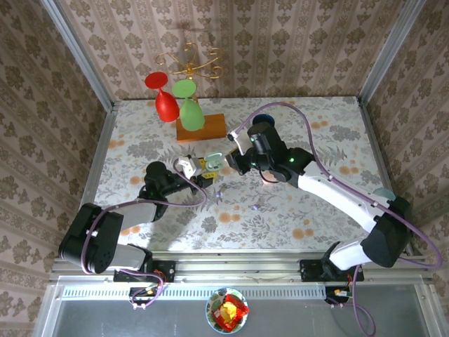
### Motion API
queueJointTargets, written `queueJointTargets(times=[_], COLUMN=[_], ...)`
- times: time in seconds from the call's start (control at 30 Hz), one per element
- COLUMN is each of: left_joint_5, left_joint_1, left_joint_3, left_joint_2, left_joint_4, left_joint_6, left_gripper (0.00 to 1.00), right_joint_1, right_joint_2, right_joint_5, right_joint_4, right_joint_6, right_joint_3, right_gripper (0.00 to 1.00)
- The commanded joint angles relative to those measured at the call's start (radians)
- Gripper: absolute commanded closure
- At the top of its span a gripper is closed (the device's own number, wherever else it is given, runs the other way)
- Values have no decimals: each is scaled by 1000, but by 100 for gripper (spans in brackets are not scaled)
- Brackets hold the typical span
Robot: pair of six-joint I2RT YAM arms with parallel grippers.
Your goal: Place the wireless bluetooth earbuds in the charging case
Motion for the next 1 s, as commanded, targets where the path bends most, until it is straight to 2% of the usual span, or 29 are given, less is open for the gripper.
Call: queueJointTargets(times=[0.0, 0.97], left_joint_5=[25, 21], left_joint_1=[-2, 6], left_joint_3=[-8, 5], left_joint_2=[-8, -11], left_joint_4=[14, 6], left_joint_6=[13, -1], left_gripper=[61, 63], right_joint_1=[12, 26], right_joint_2=[32, 124], right_joint_5=[16, -6], right_joint_4=[-10, -25], right_joint_6=[-42, -56], right_joint_3=[34, 64], right_gripper=[82, 82])
